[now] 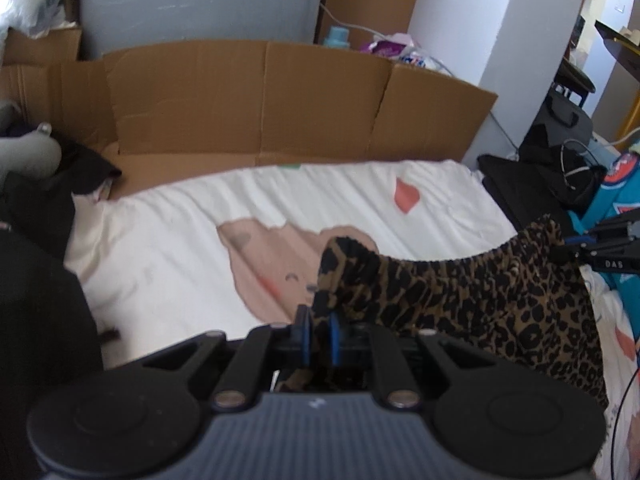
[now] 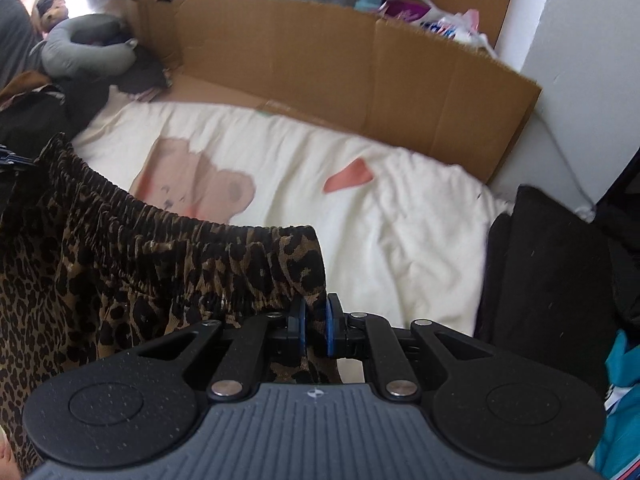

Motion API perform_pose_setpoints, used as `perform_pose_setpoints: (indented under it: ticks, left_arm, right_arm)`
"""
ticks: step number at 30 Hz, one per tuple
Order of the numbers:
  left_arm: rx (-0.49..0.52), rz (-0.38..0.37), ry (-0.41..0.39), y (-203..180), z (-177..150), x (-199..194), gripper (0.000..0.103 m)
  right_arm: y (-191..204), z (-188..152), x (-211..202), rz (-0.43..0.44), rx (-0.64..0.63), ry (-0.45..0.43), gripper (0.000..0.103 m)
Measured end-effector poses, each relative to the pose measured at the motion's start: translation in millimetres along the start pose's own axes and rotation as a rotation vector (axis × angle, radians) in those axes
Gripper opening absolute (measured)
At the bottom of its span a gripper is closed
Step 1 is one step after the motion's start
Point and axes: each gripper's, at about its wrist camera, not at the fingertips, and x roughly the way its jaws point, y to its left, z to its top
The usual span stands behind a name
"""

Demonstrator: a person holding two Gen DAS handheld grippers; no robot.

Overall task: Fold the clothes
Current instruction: 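Lift the waistband with both grippers, raising the skirt off the duvet, then lower the skirt flat onto the duvet and open both grippers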

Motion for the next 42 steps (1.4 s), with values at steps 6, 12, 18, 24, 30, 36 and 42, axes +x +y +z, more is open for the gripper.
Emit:
perform_pose_setpoints:
  ticks: [6, 12, 18, 24, 30, 36, 42]
  left_arm:
    - [0.004, 0.02, -0.026, 5.0, 20.0, 12.6, 0.01]
    - [-0.013, 0.047, -0.042, 13.6, 35.5, 27.7, 0.01]
    - [-0.023, 0.066, -0.057, 21.2, 54.1, 45.1, 0.01]
    - [-0.015, 0.082, -0.062, 23.1, 73.1, 63.4, 0.01]
    - [-0.012, 0.098, -0.05, 33.7, 84.4, 85.7, 0.01]
    - [-0.025, 0.124, -0.033, 44.4, 90.9, 106.9, 0.01]
    - [-0.069, 0.157, 0.027, 51.0, 80.2, 129.4, 0.012]
  right_arm:
    - [-5.0, 30.8, 12.8, -0.029, -0.016, -0.011, 0.007]
    - [-7.8, 62.2, 31.1, -0.051, -0.04, -0.022, 0.007]
    - [-10.9, 92.8, 51.2, -0.069, -0.095, -0.026, 0.007]
    - [-16.5, 119.8, 69.6, -0.091, -0.118, -0.022, 0.007]
    - [-16.2, 138.0, 92.6, -0.112, -0.136, -0.006, 0.007]
    - [-12.6, 154.3, 118.2, -0.132, -0.157, 0.0, 0.007]
    - [-9.3, 160.0, 148.1, -0.122, -0.143, 0.019, 0.008]
